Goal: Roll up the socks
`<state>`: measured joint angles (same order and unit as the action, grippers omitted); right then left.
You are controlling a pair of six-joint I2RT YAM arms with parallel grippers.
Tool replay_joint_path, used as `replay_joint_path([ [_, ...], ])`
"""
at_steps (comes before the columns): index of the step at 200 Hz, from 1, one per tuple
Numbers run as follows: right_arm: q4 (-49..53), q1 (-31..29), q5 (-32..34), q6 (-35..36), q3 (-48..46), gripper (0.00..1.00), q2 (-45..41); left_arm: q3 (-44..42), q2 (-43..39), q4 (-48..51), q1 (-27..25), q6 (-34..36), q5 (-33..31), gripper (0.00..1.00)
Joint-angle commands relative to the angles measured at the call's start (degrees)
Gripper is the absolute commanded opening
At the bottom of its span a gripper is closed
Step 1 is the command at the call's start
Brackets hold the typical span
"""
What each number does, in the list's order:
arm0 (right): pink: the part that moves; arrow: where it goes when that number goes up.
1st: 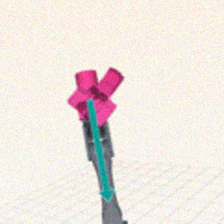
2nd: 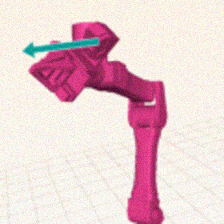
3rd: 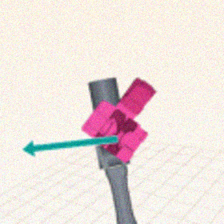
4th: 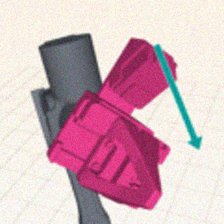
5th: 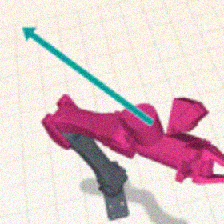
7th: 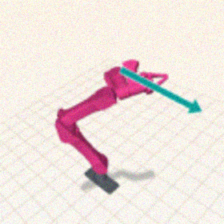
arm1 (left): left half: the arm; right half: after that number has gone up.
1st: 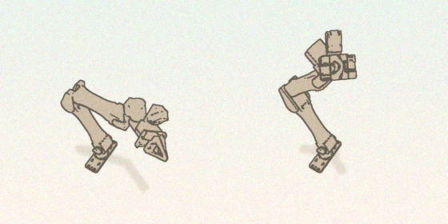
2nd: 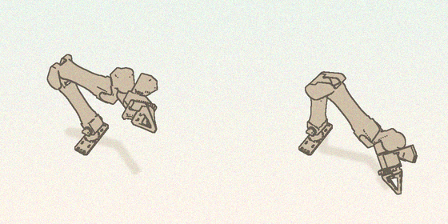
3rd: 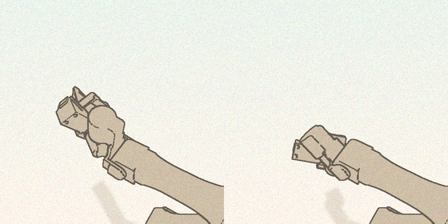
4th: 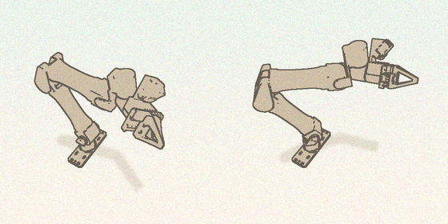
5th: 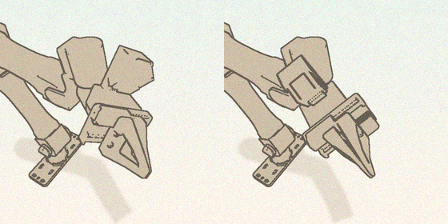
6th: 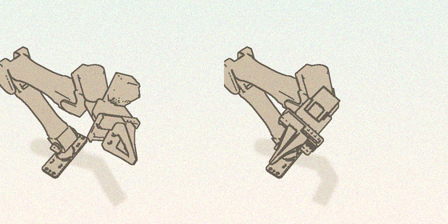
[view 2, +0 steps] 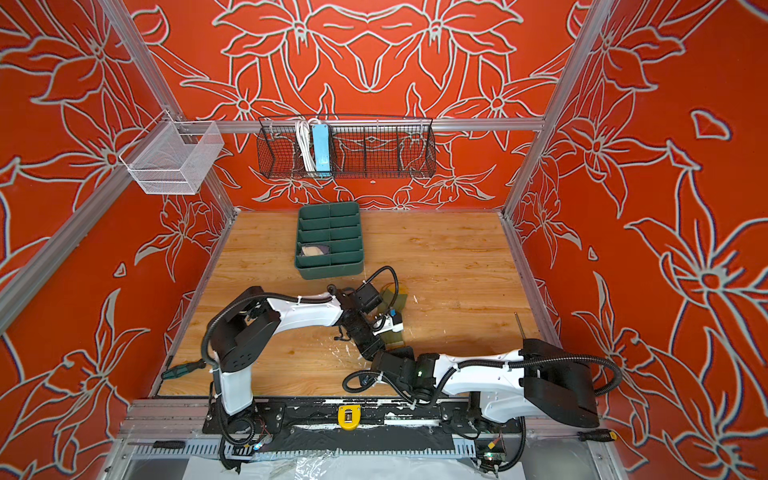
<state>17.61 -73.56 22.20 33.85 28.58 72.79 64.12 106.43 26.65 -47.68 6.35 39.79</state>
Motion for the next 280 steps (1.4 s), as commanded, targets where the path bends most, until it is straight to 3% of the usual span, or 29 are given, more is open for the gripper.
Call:
replay_joint_path([
  [1, 6.8, 0.1, -7.4, -3.2, 1.1, 0.00, -1.4, -2.1, -9.0, -2.2, 0.0, 0.0, -5.8, 0.56],
  [30, 8.8, 0.5, -12.1, -4.6, 1.6, 0.00, -2.8, -5.5, -22.2, -3.5, 0.0, 2.5, -13.8, 0.73],
  [81, 14.2, 6.3, -24.8, -5.6, 5.2, 0.00, -3.6, -12.4, -53.4, -6.2, 0.0, 15.0, -34.9, 0.88],
  [105, 16.3, 11.6, -32.0, -3.9, 7.0, 0.00, -2.8, -16.8, -67.7, -9.9, 0.0, 25.9, -36.0, 0.94],
  [124, 18.7, 15.2, -37.8, -2.1, 9.3, 0.00, -0.7, -17.2, -73.5, -8.0, 0.0, 35.0, -33.3, 0.94],
  [145, 21.8, 18.0, -41.9, -0.8, 12.6, 0.00, 3.7, -15.4, -73.7, -1.0, 0.0, 43.2, -30.5, 0.94],
  [189, 30.0, 22.8, -49.9, 3.7, 20.3, 0.00, 14.2, -16.5, -68.1, 2.9, -3.1, 47.7, -27.9, 0.93],
  [242, 29.4, 25.4, -52.1, 5.0, 22.4, 0.00, 18.4, -24.0, -61.9, -3.9, -27.5, 50.9, -51.1, 0.92],
  [280, 27.5, 25.6, -51.6, 4.1, 22.4, 0.00, 18.6, -28.8, -46.6, -18.0, -39.7, 45.2, -61.1, 0.85],
])
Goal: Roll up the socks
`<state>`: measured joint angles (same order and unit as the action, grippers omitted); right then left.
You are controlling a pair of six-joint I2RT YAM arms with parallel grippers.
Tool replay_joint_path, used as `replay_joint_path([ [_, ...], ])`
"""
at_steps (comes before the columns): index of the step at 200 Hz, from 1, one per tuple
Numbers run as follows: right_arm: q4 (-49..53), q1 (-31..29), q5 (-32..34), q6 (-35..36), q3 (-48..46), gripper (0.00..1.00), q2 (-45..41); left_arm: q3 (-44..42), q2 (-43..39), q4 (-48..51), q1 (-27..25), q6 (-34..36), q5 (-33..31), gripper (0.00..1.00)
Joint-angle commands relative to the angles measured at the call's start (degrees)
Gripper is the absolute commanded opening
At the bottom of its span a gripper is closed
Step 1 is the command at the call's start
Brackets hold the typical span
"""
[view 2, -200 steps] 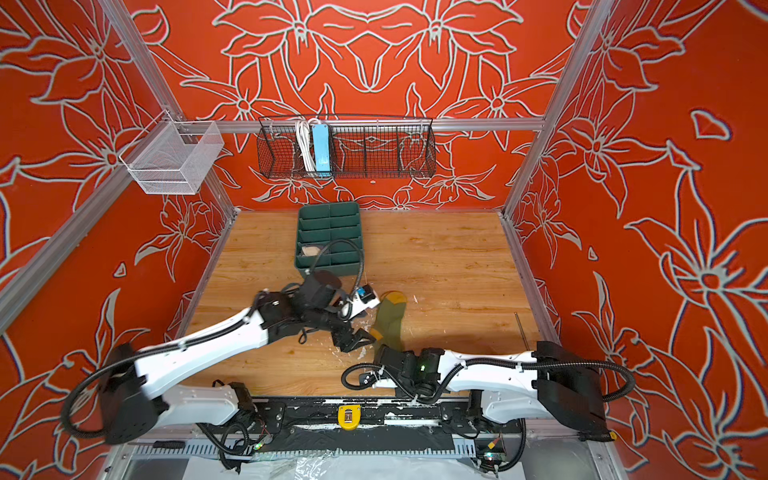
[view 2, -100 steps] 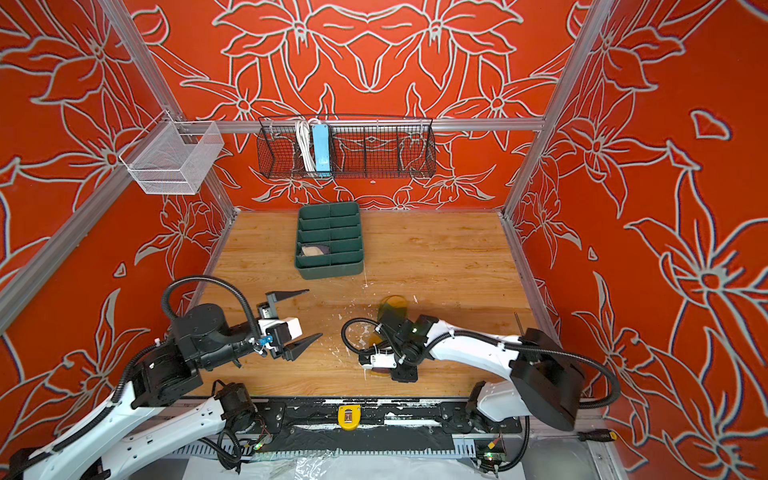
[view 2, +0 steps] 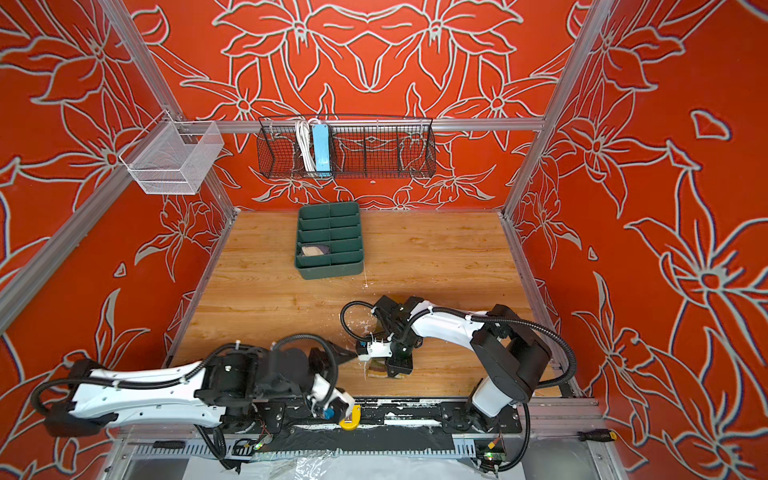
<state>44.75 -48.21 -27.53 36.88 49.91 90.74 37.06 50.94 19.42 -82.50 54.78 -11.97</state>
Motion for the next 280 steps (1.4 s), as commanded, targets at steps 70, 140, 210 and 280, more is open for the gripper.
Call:
replay_joint_path([
  [70, -0.5, 0.4, -1.1, 0.5, -0.1, 0.00, -2.1, -0.6, 31.0, -25.9, -2.3, -12.9, -17.6, 0.52],
  [140, -0.4, 0.3, -1.0, 0.3, -0.1, 0.00, -2.7, -0.7, 38.5, -29.4, 2.9, -13.6, -13.3, 0.43],
  [210, -0.5, 0.3, -1.4, -0.3, -0.4, 0.00, -3.7, 0.7, 43.9, -28.9, 5.0, -16.8, -12.4, 0.20],
  [280, -3.3, 0.3, -0.2, -2.1, -1.8, 0.00, -5.9, 2.9, 45.5, -26.6, 5.2, -17.6, -12.4, 0.00],
])
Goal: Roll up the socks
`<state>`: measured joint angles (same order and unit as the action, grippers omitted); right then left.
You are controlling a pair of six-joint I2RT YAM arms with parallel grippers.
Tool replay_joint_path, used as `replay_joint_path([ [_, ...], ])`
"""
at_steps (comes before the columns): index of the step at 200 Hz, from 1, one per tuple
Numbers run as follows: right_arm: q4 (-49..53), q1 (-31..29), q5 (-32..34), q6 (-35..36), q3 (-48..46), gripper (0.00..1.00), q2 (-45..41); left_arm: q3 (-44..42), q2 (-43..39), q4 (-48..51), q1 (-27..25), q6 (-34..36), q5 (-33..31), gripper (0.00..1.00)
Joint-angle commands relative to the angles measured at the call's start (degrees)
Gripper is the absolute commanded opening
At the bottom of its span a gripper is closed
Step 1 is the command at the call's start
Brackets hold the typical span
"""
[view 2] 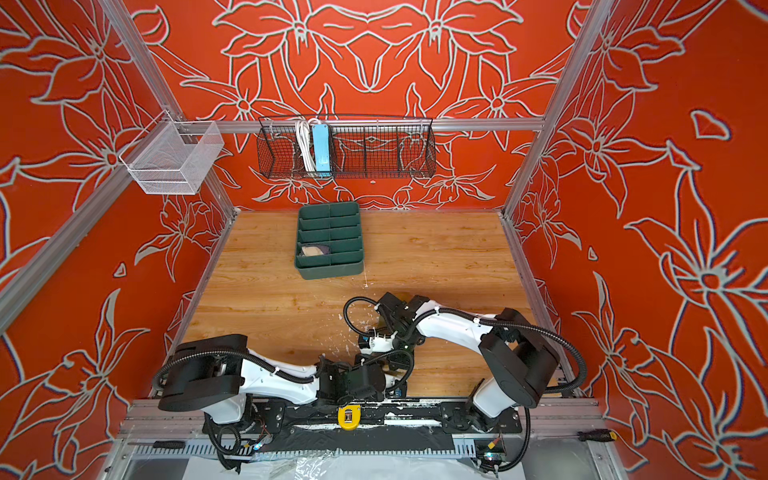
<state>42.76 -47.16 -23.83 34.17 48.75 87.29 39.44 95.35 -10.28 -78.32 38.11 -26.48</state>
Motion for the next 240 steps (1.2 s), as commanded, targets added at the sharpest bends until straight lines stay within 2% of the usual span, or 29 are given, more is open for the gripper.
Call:
replay_joint_path([
  [1, -1.3, -0.8, -3.8, 0.6, -0.7, 0.00, -2.5, 0.6, 1.0, 3.2, 1.1, -1.0, 2.3, 0.00],
  [25, -2.8, -0.7, 0.9, -1.0, -1.4, 0.00, -4.7, 2.8, 0.2, 8.8, 1.8, -2.7, 6.8, 0.00],
  [38, -3.8, -0.7, 3.0, -2.3, -2.2, 0.24, -7.5, 3.9, -0.3, 11.4, 2.2, -3.8, 9.5, 0.00],
  [45, -4.3, -0.7, 3.8, -2.6, -2.9, 0.48, -9.3, 4.3, -0.6, 12.3, 2.3, -4.4, 10.2, 0.00],
  [50, -4.9, -0.7, 5.1, -2.8, -3.4, 0.62, -10.7, 4.4, -0.7, 12.9, 2.4, -4.8, 10.7, 0.00],
  [55, -5.4, -0.7, 6.5, -2.9, -4.1, 0.67, -12.3, 4.4, -0.9, 13.2, 2.6, -5.2, 11.3, 0.00],
  [102, -8.9, 1.6, 21.9, 0.8, -9.9, 0.78, -29.8, 4.8, -1.2, 17.6, 4.5, -7.0, 16.4, 0.00],
  [115, -10.8, 3.0, 26.5, 1.2, -11.5, 0.84, -35.6, 5.3, -1.2, 19.0, 5.5, -7.8, 19.0, 0.00],
  [137, -15.1, 4.9, 36.8, 0.1, -13.9, 0.98, -43.4, 7.6, -1.4, 24.3, 7.7, -9.4, 26.2, 0.00],
  [154, -19.9, 5.8, 45.7, -1.0, -15.5, 0.98, -48.2, 10.8, -0.6, 30.0, 9.4, -10.3, 32.9, 0.00],
  [159, -21.9, 6.1, 48.3, -1.6, -16.0, 0.98, -49.4, 11.8, -0.2, 31.5, 11.3, -10.6, 34.8, 0.00],
  [177, -26.6, 6.9, 55.6, -7.4, -14.8, 0.98, -53.1, 16.0, 2.5, 36.8, 14.4, -12.0, 43.0, 0.00],
  [199, -21.6, 7.1, 59.1, -14.8, -8.5, 0.98, -55.1, 21.7, 7.7, 43.1, 18.0, -13.6, 52.0, 0.00],
  [211, -17.1, 7.1, 57.6, -16.6, -5.2, 0.98, -56.2, 24.1, 10.3, 45.6, 19.6, -14.1, 55.3, 0.00],
  [240, -5.9, 7.1, 41.8, -11.3, -1.7, 0.98, -59.0, 26.5, 14.6, 46.2, 23.6, -15.1, 62.6, 0.00],
])
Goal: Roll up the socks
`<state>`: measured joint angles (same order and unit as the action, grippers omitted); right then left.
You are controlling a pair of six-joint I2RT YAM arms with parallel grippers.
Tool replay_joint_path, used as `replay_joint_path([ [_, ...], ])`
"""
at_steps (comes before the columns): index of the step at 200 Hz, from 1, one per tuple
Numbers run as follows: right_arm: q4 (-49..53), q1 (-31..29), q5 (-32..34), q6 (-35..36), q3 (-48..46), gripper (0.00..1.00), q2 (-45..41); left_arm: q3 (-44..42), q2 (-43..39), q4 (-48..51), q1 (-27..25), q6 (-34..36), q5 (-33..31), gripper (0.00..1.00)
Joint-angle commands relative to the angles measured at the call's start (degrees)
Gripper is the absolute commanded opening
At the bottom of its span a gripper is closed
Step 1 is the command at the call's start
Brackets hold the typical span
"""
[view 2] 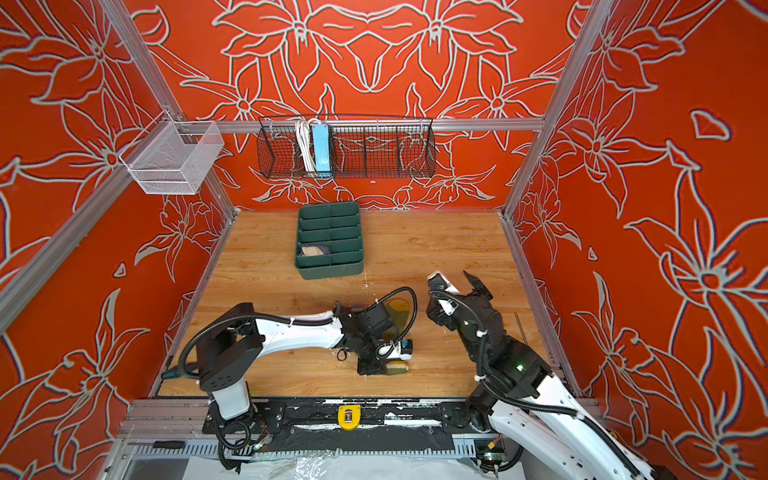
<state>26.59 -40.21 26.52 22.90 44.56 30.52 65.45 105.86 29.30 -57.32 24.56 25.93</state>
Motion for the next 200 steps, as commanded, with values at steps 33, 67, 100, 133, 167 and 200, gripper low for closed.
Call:
replay_joint_path([
  [33, 19.1, 0.0, -18.1, 6.6, 2.3, 0.97, -1.2, 2.3, 9.1, 6.7, 7.1, -2.9, 19.2, 0.00],
  [67, 21.4, -5.0, -22.4, 10.6, -1.1, 0.88, 1.4, 5.4, 13.6, 9.8, 8.7, -2.4, 20.8, 0.00],
  [100, 15.5, -22.6, -1.5, 17.4, -9.3, 0.86, 5.0, 6.0, 15.0, 9.9, 9.4, -3.7, 20.1, 0.00],
  [133, 8.8, -32.1, 5.8, 18.3, -12.4, 0.78, 9.3, 5.4, 14.9, 9.1, 9.5, -4.7, 20.2, 0.00],
  [167, 7.6, -42.0, 5.7, 10.2, -11.5, 0.74, 20.1, 5.6, 14.4, 8.8, 9.5, -4.9, 19.4, 0.00],
  [200, 4.4, -43.6, 4.7, 9.6, -12.1, 0.71, 29.4, 5.4, 13.9, 8.4, 9.5, -4.5, 18.6, 0.00],
])
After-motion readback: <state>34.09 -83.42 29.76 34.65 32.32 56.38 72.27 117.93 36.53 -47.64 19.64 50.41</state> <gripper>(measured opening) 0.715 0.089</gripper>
